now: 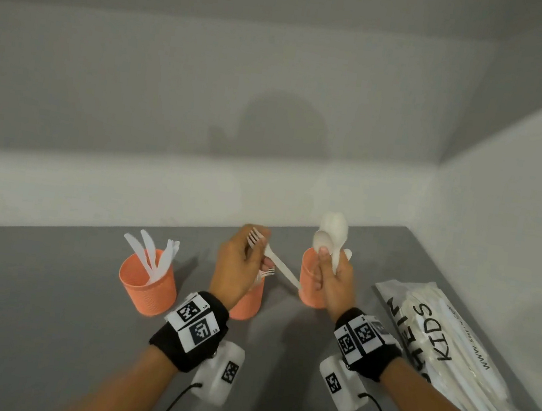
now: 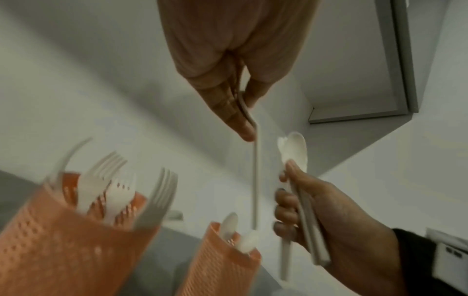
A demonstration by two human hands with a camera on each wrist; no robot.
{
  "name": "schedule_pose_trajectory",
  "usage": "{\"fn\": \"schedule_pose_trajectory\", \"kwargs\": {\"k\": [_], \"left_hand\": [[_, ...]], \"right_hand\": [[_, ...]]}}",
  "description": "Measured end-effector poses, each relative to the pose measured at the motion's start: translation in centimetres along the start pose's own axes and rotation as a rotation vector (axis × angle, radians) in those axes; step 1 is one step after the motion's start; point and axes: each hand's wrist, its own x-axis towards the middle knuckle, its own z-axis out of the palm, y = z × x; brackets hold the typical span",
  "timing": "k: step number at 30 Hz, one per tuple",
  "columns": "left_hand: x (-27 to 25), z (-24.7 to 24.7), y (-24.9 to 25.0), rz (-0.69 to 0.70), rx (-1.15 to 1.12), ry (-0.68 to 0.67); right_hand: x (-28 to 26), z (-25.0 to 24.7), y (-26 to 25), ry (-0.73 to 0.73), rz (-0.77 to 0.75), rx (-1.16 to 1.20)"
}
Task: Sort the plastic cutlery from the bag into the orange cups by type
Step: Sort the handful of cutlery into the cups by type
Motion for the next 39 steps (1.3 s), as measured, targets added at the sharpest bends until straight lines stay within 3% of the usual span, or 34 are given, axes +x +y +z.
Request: {"fn": "schedule_pose_trajectory", "kwargs": {"k": [4, 10, 25, 31, 39], "left_hand": [[2.2, -2.4, 1.0, 0.144, 0.151, 0.143], [4.5, -4.0, 0.1, 0.174, 0.372, 0.164], [2.5, -3.2, -6.6, 0.084, 0.938, -0.150], [2.5, -3.0, -7.4, 0.059, 0.976, -0.173], [2.4, -1.9, -9.1, 0.093, 0.871, -0.202]], "right_hand": [[2.6, -0.7, -1.1, 0.149, -0.003, 0.044], [5.6, -0.4, -1.8, 0.208, -0.016, 0.027], [7.5, 1.3, 2.8, 0.272, 0.098, -0.030], [7.5, 1.4, 4.5, 0.236, 0.111, -0.111], [7.8, 0.7, 4.6, 0.195, -0.033, -0.309]]}}
